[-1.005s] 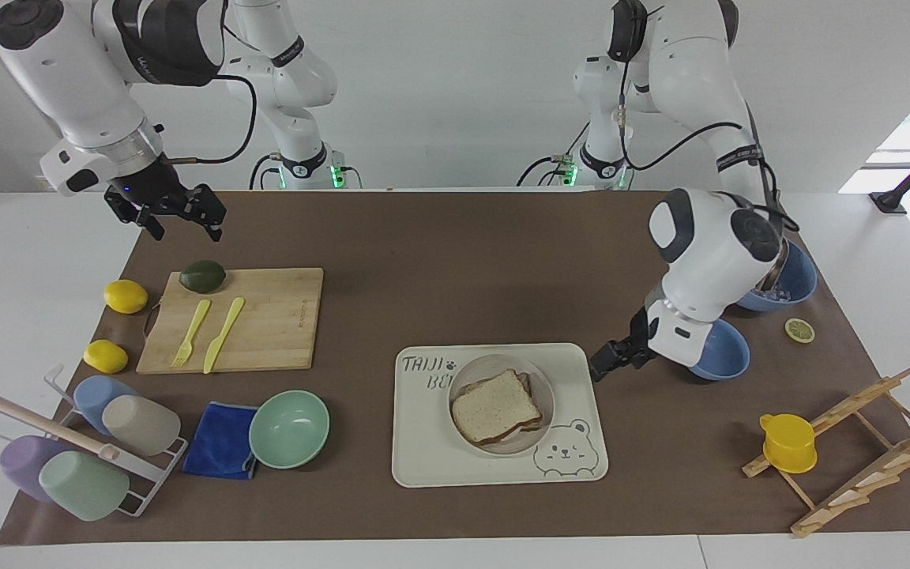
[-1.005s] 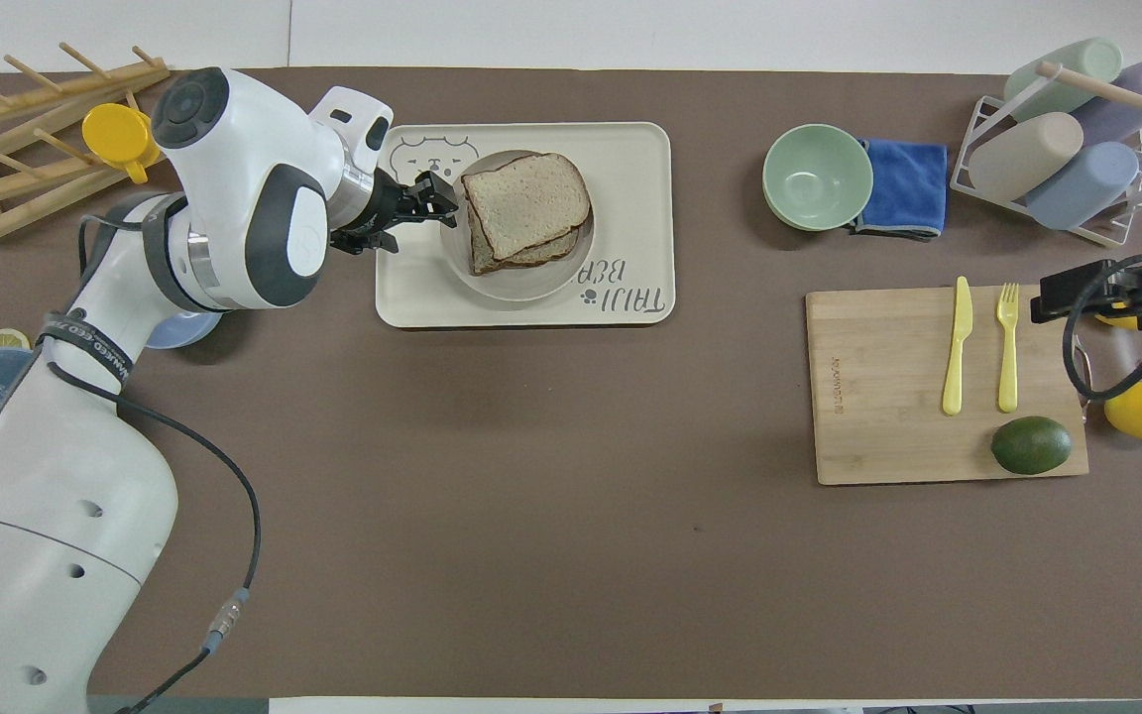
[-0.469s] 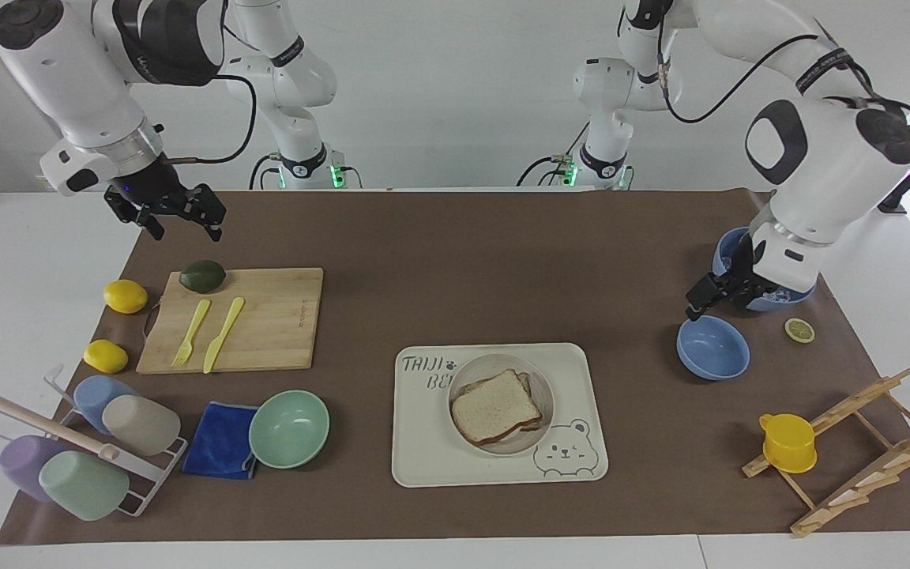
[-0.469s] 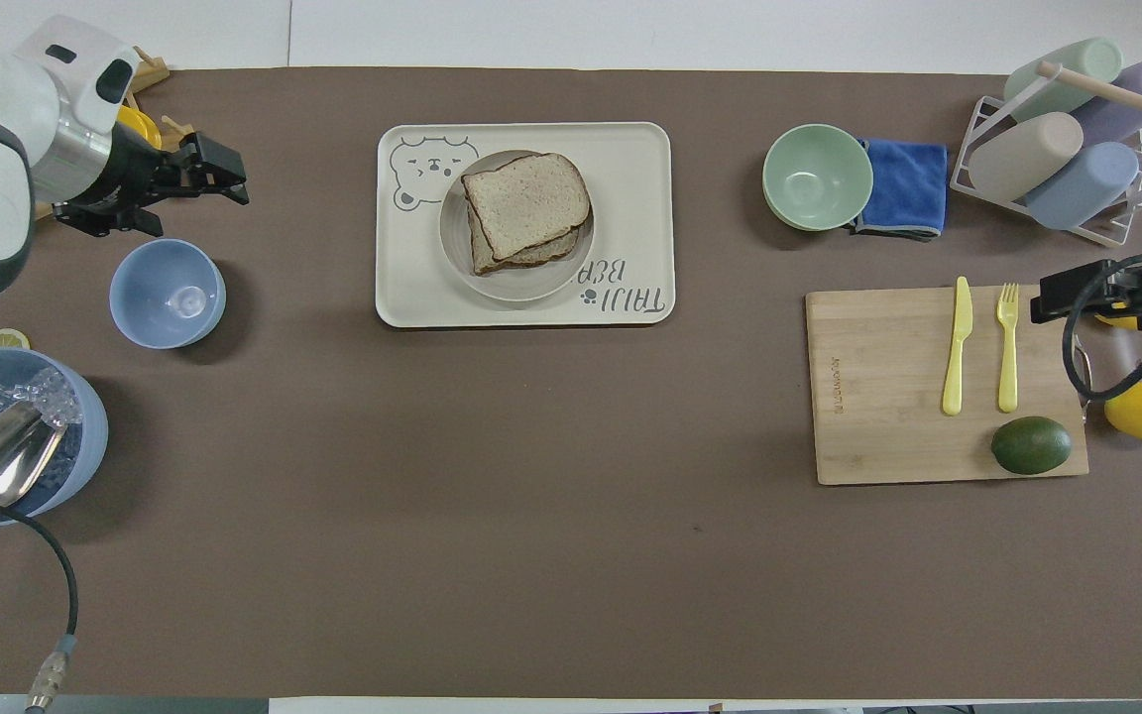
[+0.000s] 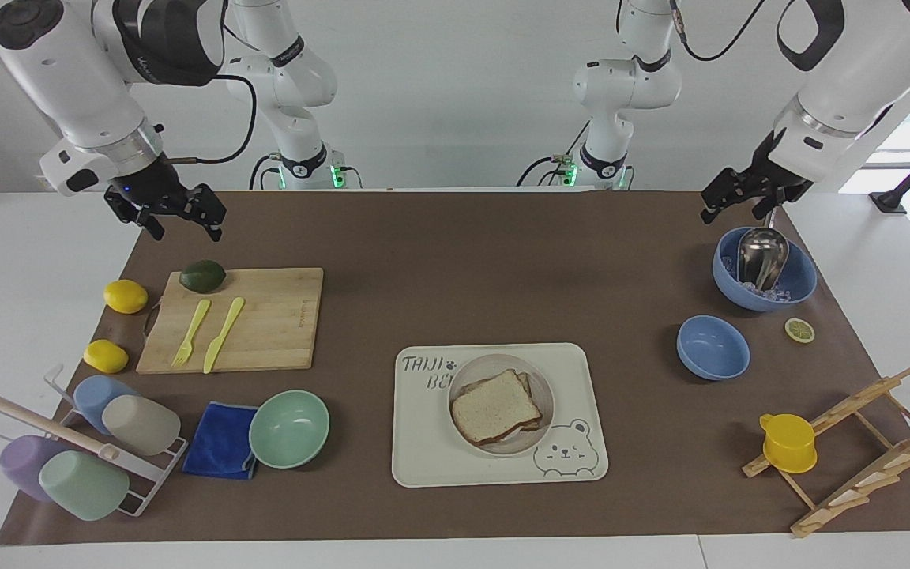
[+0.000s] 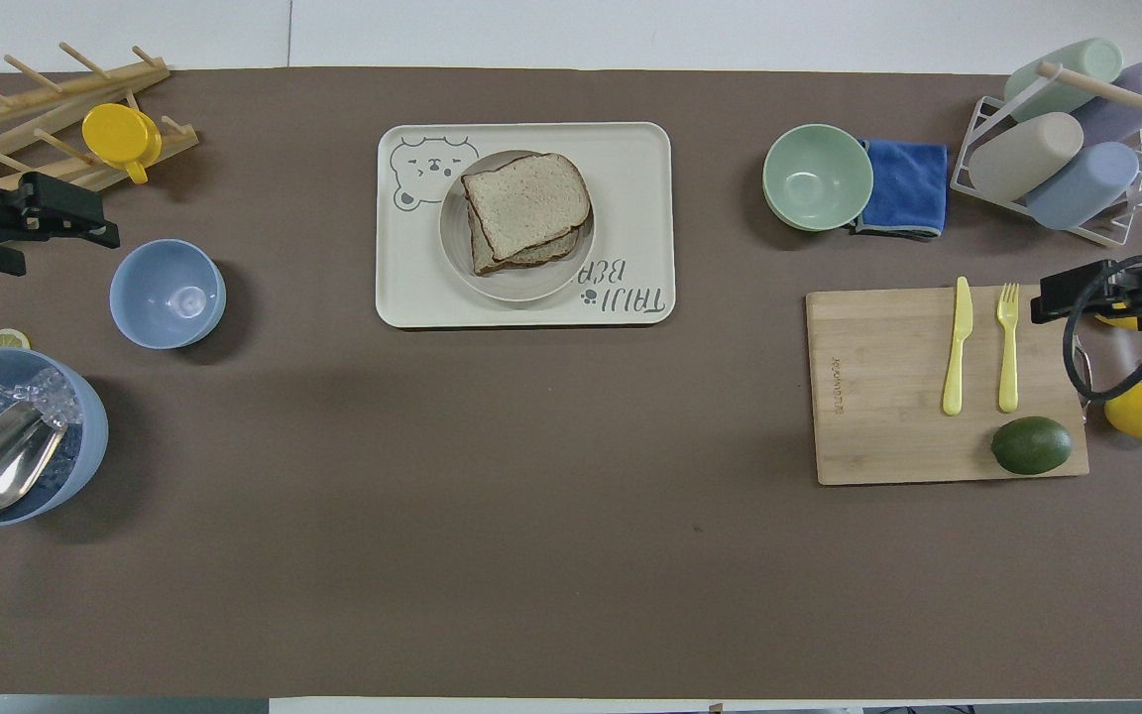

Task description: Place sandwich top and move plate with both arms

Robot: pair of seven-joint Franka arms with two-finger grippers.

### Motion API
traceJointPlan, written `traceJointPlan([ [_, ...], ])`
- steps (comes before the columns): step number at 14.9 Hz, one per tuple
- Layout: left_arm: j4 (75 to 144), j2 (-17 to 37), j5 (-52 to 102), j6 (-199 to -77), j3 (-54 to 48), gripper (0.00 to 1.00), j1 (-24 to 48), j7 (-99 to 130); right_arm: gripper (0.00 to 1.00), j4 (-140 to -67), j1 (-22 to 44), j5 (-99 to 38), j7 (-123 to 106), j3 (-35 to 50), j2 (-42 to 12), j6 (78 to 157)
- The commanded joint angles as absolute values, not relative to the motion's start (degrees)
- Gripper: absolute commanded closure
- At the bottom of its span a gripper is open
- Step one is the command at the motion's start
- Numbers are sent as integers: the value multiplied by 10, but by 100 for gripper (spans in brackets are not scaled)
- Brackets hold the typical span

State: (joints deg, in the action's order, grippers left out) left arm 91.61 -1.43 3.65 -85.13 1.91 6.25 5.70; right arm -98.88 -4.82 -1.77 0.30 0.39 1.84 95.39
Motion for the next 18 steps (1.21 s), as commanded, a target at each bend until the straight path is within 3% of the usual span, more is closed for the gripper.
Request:
traceJointPlan([
  [1,975,-35,25,-878,-1,0,48,48,0,-993,-53,-33,-14,5,26,951],
  [4,1008,-32,25,-939,-1,0,54,48,0,-993,-53,-33,-14,4,26,951],
  [8,934,-3,1,-854,1,0,52,34,0,-993,-54,-33,-14,5,26,951],
  [18,946,-26,4,-884,-2,0,45,36,0,-993,-53,-33,-14,5,26,951],
])
